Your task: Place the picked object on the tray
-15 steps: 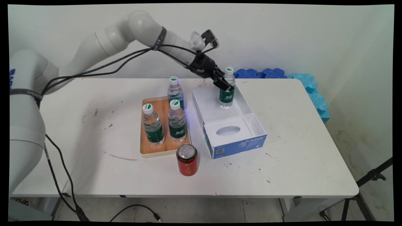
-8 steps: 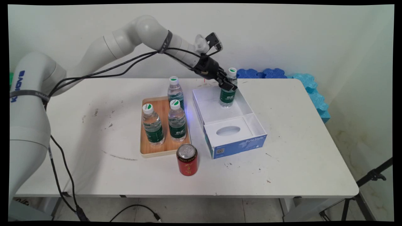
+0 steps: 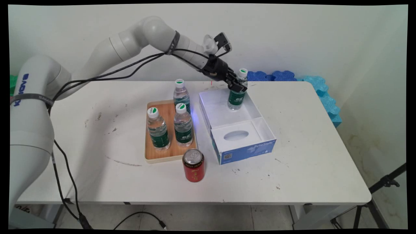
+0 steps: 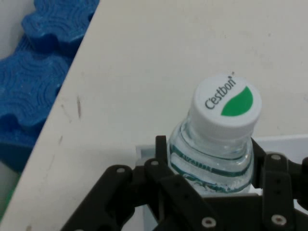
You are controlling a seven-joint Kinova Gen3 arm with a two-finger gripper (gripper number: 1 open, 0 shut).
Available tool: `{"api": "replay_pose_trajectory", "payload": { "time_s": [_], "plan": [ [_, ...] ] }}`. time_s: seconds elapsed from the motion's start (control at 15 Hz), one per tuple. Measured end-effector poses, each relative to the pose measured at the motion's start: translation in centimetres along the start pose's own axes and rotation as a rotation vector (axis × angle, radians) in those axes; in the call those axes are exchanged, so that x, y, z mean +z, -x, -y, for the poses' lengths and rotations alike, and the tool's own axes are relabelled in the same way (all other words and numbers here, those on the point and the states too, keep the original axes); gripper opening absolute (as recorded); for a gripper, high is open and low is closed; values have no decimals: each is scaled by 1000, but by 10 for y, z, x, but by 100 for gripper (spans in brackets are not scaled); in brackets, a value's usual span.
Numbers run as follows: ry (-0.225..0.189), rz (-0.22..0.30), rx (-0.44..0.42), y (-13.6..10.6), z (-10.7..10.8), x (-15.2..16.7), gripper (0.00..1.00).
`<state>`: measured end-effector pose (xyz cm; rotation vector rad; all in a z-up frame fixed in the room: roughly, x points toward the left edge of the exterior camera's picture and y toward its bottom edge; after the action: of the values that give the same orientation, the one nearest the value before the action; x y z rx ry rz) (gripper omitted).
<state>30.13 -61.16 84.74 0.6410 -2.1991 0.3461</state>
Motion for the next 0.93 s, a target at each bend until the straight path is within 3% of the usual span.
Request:
{"api": "replay_pose_trajectory", "payload": {
  "time_s": [0.4,0.93],
  "plan": [
    [-16,-48,-4,-20,-4,-45,0],
    [2,-108,-82,-6,-23,-165,0]
  ]
}}
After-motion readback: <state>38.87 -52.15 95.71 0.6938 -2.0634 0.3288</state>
